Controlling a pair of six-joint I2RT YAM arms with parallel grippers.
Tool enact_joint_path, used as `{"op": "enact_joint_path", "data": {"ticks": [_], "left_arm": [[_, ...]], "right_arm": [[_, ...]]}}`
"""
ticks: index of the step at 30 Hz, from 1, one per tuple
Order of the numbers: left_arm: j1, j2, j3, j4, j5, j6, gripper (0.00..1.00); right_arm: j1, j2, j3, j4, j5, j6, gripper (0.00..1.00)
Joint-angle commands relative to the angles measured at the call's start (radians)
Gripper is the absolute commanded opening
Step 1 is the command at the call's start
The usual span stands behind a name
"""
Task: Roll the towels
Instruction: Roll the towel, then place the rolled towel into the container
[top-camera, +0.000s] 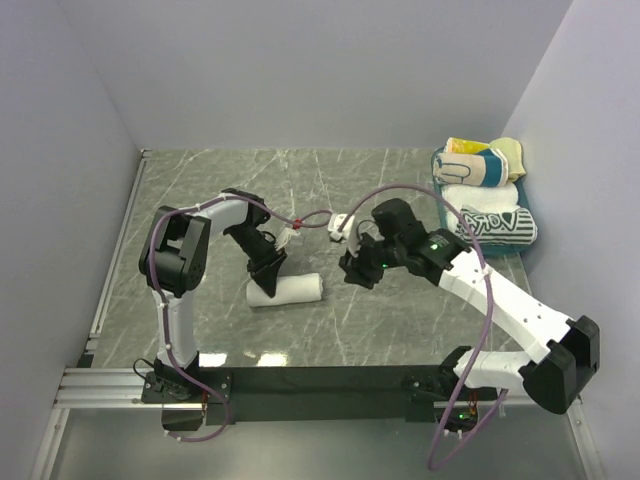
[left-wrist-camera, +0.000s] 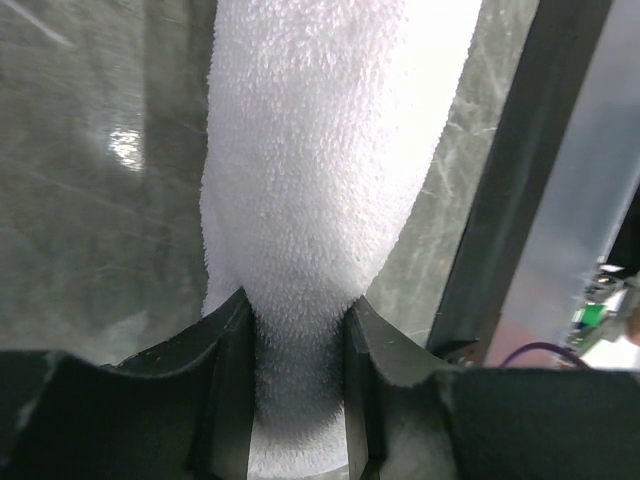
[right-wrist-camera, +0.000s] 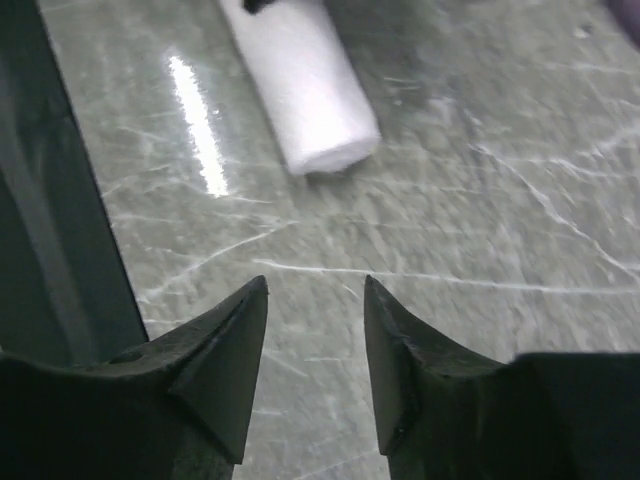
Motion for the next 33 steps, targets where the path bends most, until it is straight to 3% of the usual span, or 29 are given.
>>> {"op": "enact_joint_path", "data": {"ticks": [1, 4, 6, 14, 20, 33], "left_arm": [[-0.003, 0.083, -0.039, 0.057, -0.099, 0.014, 0.12], [0.0, 0.089, -0.043, 0.071, -0.094, 0.0, 0.12], [0.0, 0.092, -0.048, 0.074, -0.094, -0.006, 0.13], [0.003, 0.121, -0.036, 0.06, -0.082, -0.003, 0.14], [0.006, 0.152, -0.004, 0.035, -0.07, 0.006, 0.15], [0.029, 0.217, 0.053, -0.038, -0.016, 0.04, 0.16]], "right_arm": [[0.097, 0.063, 0.043, 0.036, 0.067, -0.017, 0.52], [0.219, 0.181, 0.098, 0.079, 0.172, 0.002, 0.56], [0.28, 0.235, 0.123, 0.114, 0.267, 0.017, 0.69], [0.466, 0.485, 0.216, 0.215, 0.435, 0.005, 0.71], [0.5, 0.601, 0.24, 0.263, 0.513, -0.029, 0.71], [0.509, 0.685, 0.161, 0.346, 0.478, -0.081, 0.71]]}}
